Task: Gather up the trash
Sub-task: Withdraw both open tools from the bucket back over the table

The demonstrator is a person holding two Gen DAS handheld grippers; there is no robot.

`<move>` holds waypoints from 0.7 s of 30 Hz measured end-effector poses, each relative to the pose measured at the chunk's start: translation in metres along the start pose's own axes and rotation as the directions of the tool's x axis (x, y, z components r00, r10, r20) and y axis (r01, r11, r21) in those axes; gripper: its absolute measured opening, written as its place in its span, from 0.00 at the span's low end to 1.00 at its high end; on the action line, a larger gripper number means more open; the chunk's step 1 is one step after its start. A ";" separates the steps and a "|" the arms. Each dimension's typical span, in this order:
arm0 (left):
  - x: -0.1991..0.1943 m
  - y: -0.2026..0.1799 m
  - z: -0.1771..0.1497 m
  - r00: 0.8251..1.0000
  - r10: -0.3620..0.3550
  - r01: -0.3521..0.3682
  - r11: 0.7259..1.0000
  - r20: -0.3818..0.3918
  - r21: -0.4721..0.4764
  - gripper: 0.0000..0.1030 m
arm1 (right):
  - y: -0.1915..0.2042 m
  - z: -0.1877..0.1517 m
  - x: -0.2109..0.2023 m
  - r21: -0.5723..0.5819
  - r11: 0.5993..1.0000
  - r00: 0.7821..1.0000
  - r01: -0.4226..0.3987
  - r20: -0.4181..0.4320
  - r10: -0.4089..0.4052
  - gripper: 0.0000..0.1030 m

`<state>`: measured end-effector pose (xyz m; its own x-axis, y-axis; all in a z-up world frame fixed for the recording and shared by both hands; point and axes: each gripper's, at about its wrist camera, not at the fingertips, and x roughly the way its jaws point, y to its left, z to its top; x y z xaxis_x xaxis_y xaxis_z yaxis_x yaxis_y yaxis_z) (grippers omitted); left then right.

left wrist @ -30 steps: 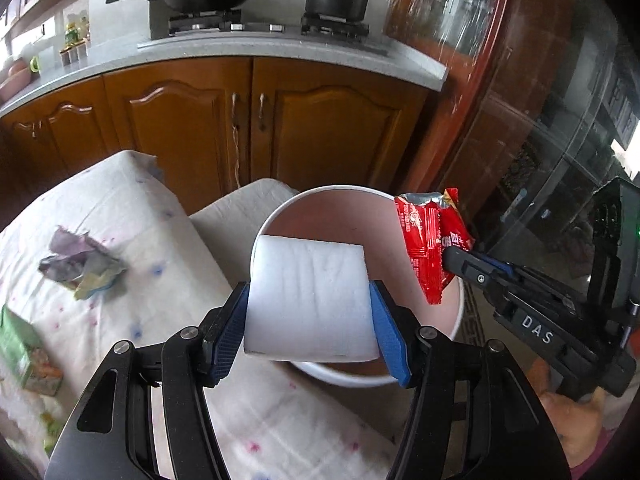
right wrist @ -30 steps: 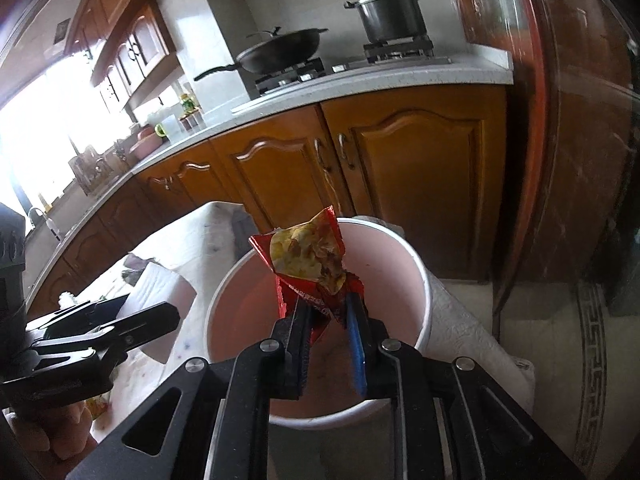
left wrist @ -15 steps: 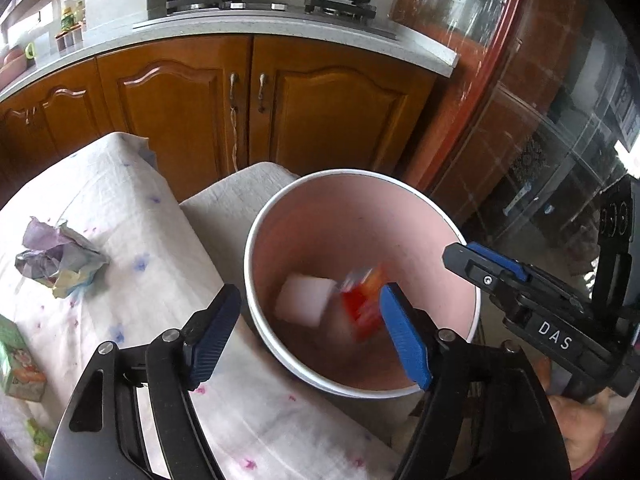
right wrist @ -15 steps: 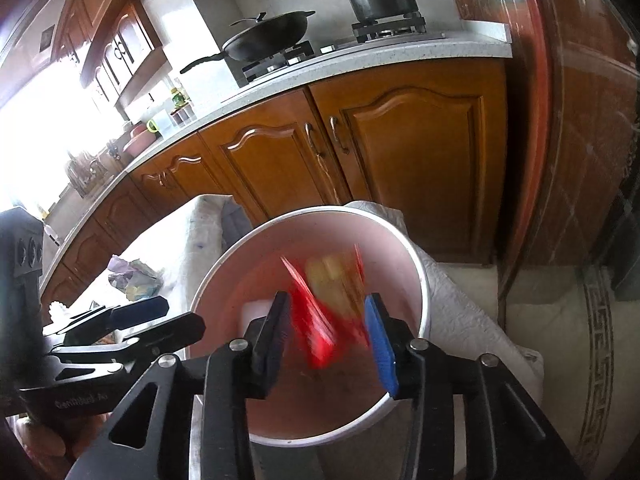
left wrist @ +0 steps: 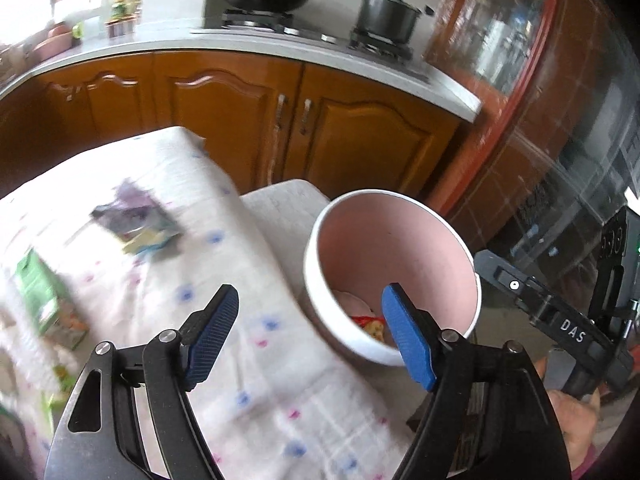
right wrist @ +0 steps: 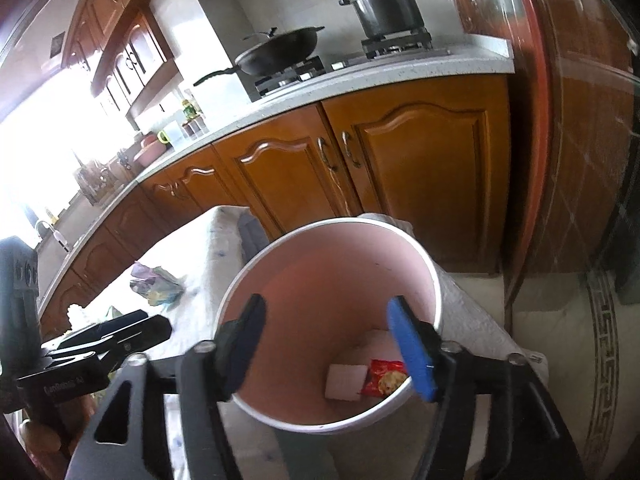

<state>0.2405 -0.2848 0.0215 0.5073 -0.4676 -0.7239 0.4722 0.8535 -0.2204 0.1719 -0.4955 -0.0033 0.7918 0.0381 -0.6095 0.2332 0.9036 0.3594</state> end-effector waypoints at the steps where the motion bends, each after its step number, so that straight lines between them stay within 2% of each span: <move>1: -0.004 0.004 -0.003 1.000 0.004 -0.004 1.000 0.008 -0.010 0.74 | 0.002 -0.001 -0.002 0.000 1.000 1.000 -0.003 0.010 0.003 0.79; 5: -0.025 0.020 -0.018 0.998 0.028 -0.026 0.998 0.051 -0.053 0.75 | 0.012 -0.008 -0.007 -0.011 1.000 0.999 -0.018 0.036 0.018 0.80; 7: -0.036 0.030 -0.025 0.996 0.045 -0.039 0.996 0.072 -0.076 0.75 | 0.018 -0.011 -0.009 -0.011 1.000 0.999 -0.030 0.044 0.030 0.85; 12: -0.064 0.053 -0.041 0.987 0.098 -0.084 0.990 0.124 -0.117 0.75 | 0.033 -0.017 -0.010 -0.020 0.998 0.997 -0.061 0.044 0.062 0.86; 21: -0.094 0.099 -0.061 0.974 0.172 -0.141 0.969 0.148 -0.202 0.79 | 0.073 -0.028 -0.005 -0.068 0.991 0.993 -0.117 0.017 0.118 0.86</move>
<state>0.1961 -0.1421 0.0278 0.6824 -0.3424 -0.6458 0.2410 0.9395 -0.2434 0.1690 -0.4180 0.0056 0.8233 0.1371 -0.5508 0.1001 0.9201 0.3788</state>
